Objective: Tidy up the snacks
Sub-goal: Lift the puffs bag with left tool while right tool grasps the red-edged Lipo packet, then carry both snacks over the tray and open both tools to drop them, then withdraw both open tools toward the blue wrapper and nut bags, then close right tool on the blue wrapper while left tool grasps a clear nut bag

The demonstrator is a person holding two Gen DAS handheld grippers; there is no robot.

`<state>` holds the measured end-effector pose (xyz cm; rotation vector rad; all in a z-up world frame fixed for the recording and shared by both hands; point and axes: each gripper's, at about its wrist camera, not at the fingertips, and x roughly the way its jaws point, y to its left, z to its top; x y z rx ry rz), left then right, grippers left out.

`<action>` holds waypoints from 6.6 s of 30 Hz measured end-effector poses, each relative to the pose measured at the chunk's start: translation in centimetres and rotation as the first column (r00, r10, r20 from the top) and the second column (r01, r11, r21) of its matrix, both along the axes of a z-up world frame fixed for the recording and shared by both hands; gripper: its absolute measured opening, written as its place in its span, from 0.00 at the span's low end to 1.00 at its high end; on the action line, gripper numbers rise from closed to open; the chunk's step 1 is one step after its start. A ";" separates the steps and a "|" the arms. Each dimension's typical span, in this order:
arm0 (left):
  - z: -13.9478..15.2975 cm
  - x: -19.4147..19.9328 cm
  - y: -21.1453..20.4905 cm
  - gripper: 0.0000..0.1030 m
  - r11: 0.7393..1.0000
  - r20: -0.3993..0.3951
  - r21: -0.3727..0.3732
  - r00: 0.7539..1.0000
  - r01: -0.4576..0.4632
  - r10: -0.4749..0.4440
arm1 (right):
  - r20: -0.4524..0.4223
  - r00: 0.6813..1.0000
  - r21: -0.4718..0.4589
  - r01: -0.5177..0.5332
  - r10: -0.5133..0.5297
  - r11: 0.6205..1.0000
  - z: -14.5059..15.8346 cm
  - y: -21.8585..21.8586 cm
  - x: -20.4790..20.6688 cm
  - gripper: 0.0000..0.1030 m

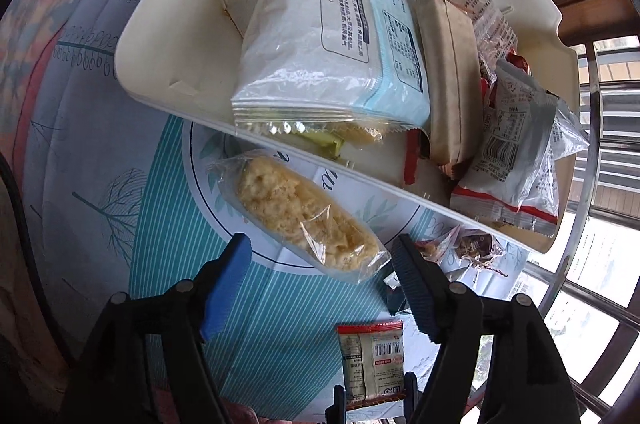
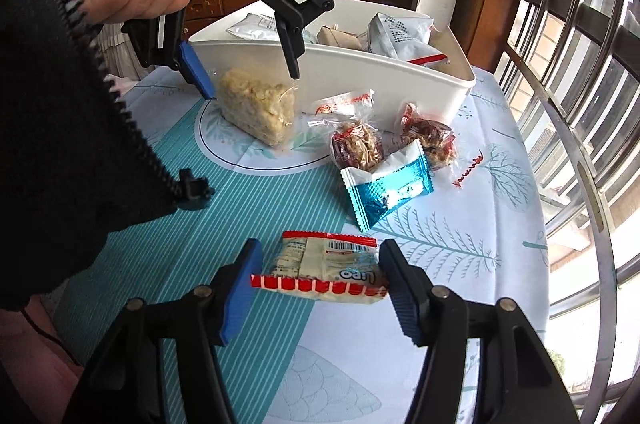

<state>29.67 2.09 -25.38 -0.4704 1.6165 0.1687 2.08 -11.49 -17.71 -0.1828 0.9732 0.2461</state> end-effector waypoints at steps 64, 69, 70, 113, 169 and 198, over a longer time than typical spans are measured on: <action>17.8 0.6 2.6 0.34 0.968 0.566 0.137 0.785 0.211 -0.252 | 0.234 0.968 0.241 0.029 -0.087 0.970 13.1 -2.1 11.4 0.57; 17.1 2.1 4.0 0.34 0.956 0.676 0.107 0.685 0.274 -0.272 | 0.278 0.952 0.259 0.053 -0.127 0.964 12.7 -0.7 13.6 0.57; 16.6 2.6 4.4 0.34 0.955 0.682 0.098 0.680 0.279 -0.269 | 0.287 0.950 0.258 0.050 -0.126 0.965 12.5 -0.3 14.0 0.57; 18.4 -1.5 7.3 0.82 0.858 0.674 0.089 0.604 0.506 -0.425 | 0.243 0.843 0.249 0.425 -0.481 0.870 13.0 1.9 9.0 0.76; -2.8 -3.5 -4.9 0.82 0.941 0.091 -0.326 0.988 -0.091 0.127 | -0.571 0.804 0.250 0.363 -0.166 0.897 -2.9 -8.6 11.5 0.64; -8.5 -0.1 -8.8 0.41 0.933 -0.022 -0.335 0.991 -0.134 0.134 | -0.578 0.807 0.327 0.364 -0.120 0.872 -5.4 -9.6 13.3 0.44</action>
